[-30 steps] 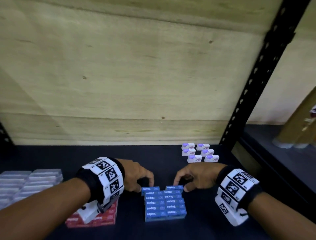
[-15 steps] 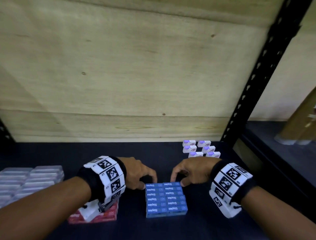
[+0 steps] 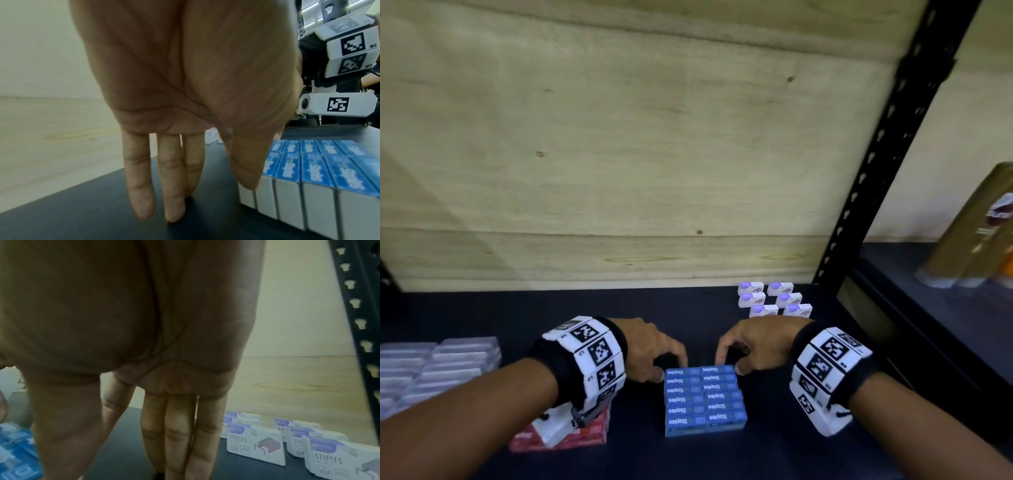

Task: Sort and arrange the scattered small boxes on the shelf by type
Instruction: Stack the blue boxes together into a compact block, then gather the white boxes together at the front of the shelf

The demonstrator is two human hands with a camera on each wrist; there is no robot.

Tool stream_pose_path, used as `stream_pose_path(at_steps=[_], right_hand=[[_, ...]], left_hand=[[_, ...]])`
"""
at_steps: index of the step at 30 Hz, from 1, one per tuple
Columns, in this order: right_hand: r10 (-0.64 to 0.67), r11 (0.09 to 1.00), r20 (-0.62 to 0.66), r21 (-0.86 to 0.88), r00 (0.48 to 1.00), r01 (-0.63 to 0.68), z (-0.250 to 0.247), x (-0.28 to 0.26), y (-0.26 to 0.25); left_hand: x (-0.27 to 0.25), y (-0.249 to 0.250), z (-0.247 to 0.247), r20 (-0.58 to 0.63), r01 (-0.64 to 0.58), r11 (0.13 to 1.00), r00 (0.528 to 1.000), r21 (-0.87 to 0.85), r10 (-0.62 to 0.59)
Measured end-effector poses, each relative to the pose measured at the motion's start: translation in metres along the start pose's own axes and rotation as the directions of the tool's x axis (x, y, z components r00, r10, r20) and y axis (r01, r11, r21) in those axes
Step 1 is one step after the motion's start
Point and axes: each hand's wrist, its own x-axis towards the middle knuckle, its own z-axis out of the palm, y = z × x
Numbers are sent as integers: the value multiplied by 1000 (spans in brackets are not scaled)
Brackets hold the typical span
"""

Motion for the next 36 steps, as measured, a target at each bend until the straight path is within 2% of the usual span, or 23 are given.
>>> stream_pose_path(at_steps=[3, 5, 8, 10, 12, 14, 17, 23, 27, 32, 36], right_hand=[[34, 996, -13, 78, 999, -33, 2, 0, 6], [39, 977, -35, 212, 999, -31, 3, -2, 16], [67, 929, -148, 370, 987, -7, -7, -13, 37], [144, 948, -282, 316, 949, -50, -20, -23, 60], [232, 963, -374, 216, 898, -159, -33, -30, 87], [317, 948, -412, 132, 855, -288, -42, -33, 110], [396, 911, -403, 58, 825, -409, -45, -30, 139], [394, 912, -384, 50, 835, -408, -37, -6, 156], [402, 906, -395, 43, 826, -421, -33, 5, 158], [392, 906, -397, 12, 830, -423, -27, -5, 149], [352, 929, -356, 20, 866, -370, -15, -27, 133]], left_hand=[[2, 1, -2, 22, 50, 999, 999, -16, -50], [5, 1, -6, 13, 83, 995, 997, -61, -82], [18, 1, -21, -83, 97, 990, 991, -102, -105], [31, 6, -36, -156, 75, 988, 983, -133, -96], [48, 16, -50, -246, 60, 991, 965, -119, -88], [66, 27, -62, -347, 68, 996, 934, -65, -87], [100, 47, -75, -422, 64, 998, 905, 15, -52], [150, 70, -85, -395, 75, 978, 919, 194, 8], [165, 77, -88, -354, 123, 969, 934, 215, -40], [159, 87, -92, -323, 109, 975, 946, 195, -41], [135, 103, -86, -310, 57, 987, 951, 149, -8]])
